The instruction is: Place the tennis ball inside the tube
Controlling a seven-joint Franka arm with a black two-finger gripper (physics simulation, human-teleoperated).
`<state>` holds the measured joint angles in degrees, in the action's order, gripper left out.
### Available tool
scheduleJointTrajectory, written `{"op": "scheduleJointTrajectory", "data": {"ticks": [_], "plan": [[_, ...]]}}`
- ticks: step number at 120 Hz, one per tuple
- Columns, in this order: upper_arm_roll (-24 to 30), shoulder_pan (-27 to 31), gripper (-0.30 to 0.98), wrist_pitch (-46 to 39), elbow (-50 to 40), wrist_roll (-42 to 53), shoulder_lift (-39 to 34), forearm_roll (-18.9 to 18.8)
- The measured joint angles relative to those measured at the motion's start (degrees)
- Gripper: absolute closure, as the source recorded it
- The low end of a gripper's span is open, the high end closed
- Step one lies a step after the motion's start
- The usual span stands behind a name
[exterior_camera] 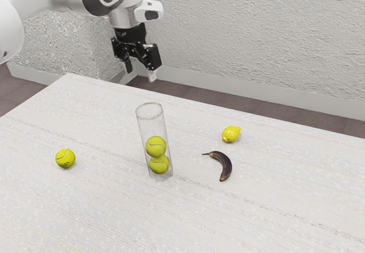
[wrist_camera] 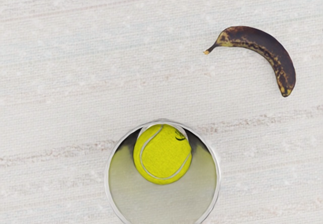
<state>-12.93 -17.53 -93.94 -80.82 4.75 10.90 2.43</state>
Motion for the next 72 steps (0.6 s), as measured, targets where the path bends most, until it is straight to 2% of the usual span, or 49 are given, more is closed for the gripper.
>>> {"op": "scheduleJointTrajectory", "data": {"ticks": [9, 18, 41, 50, 72], "plan": [[0.0, 0.2, 0.02, -0.3, -1.5, 0.4, -0.7, 0.2], [-2.3, 0.1, 0.02, -0.2, -7.8, 0.6, -4.6, 0.5], [-5.9, 10.9, 0.02, -3.7, -24.4, 1.3, -7.4, 2.4], [-6.6, 14.5, 0.02, -7.6, -26.9, 2.2, -3.6, 3.0], [-9.8, 17.4, 0.02, -16.9, -27.7, 5.4, 5.4, 3.7]]}}
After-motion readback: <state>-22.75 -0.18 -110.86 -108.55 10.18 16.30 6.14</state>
